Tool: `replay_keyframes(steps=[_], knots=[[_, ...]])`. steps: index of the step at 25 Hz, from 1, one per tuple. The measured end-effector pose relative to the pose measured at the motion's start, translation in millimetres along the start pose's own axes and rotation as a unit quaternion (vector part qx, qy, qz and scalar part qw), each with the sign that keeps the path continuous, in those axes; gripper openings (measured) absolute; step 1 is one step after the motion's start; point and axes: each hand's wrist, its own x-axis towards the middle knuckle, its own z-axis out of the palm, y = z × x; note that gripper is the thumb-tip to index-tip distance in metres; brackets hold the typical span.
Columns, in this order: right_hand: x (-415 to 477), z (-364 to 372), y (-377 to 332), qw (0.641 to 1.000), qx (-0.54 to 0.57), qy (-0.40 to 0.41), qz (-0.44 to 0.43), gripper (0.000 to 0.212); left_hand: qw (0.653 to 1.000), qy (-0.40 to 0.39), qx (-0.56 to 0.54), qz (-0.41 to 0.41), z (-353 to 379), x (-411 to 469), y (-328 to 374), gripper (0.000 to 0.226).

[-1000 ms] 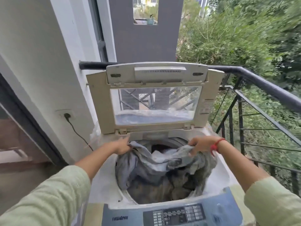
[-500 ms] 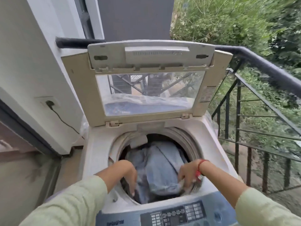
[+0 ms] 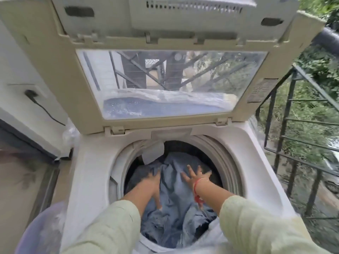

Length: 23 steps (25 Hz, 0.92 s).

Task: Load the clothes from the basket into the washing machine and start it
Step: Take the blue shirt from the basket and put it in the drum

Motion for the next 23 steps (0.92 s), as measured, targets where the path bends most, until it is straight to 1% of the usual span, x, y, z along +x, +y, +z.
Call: replay_keyframes(steps=[1, 3, 5, 6, 9, 10, 12, 14, 16, 17, 18, 19, 20, 21, 22, 23], knots=[[17.2, 10.9, -2.6, 1.0, 0.001, -0.023, 0.014, 0.121, 0.999, -0.051, 0.001, -0.017, 15.1, 18.7, 4.0, 0.144], [43.8, 28.4, -6.4, 0.998, 0.027, -0.047, 0.027, 0.121, 0.994, -0.09, 0.024, -0.061, 41.6, 39.4, 9.4, 0.136], [71.0, 43.8, -8.4, 0.996, 0.067, -0.049, 0.039, 0.116, 0.993, -0.067, 0.008, -0.094, 60.0, 55.6, 5.0, 0.124], [84.3, 50.7, -7.3, 0.994, 0.088, -0.047, 0.051, 0.117, 0.992, -0.056, -0.009, -0.11, 66.7, 67.9, 1.0, 0.125], [117.3, 65.4, -3.0, 0.991, 0.103, -0.04, 0.073, 0.123, 0.985, -0.037, -0.06, -0.159, 76.9, 110.2, -12.2, 0.14], [126.8, 69.1, -1.9, 0.992, 0.1, -0.034, 0.075, 0.12, 0.984, -0.029, -0.068, -0.163, 78.1, 121.4, -13.2, 0.143], [135.5, 71.3, -2.0, 0.994, 0.073, -0.018, 0.084, 0.106, 0.984, -0.021, -0.056, -0.167, 76.7, 127.0, -9.7, 0.142], [131.6, 67.3, -3.2, 0.996, 0.033, -0.017, 0.081, 0.099, 0.984, -0.021, -0.059, -0.167, 73.4, 123.3, -6.2, 0.128], [119.2, 55.7, 1.4, 0.997, 0.04, -0.043, 0.047, 0.1, 0.985, -0.048, -0.061, -0.156, 62.7, 108.3, -6.6, 0.11], [109.3, 44.4, 6.6, 0.997, 0.045, -0.062, 0.019, 0.096, 0.989, -0.068, -0.05, -0.125, 52.9, 94.8, -7.1, 0.092], [96.7, 29.2, 14.1, 0.996, 0.053, -0.065, -0.015, 0.087, 0.993, -0.079, -0.038, -0.083, 38.9, 76.9, -6.8, 0.069], [80.8, 11.9, 20.6, 0.995, 0.071, -0.046, -0.044, 0.072, 0.997, -0.049, -0.039, -0.039, 26.7, 58.4, -7.5, 0.054], [60.2, -3.6, 23.9, 0.993, 0.101, -0.007, -0.06, 0.057, 0.999, -0.004, -0.047, 0.002, 15.8, 34.8, -7.9, 0.05], [37.3, -16.4, 25.2, 0.986, 0.145, 0.049, -0.073, 0.046, 0.995, 0.053, -0.071, 0.037, 4.8, 12.2, -8.6, 0.05], [15.1, -26.6, 23.7, 0.971, 0.19, 0.106, -0.095, 0.042, 0.985, 0.122, -0.103, 0.068, -6.9, -14.9, -9.4, 0.05], [-13.4, -34.6, 17.8, 0.952, 0.236, 0.153, -0.125, 0.04, 0.964, 0.207, -0.139, 0.096, -14.6, -46.7, -13.4, 0.049]])
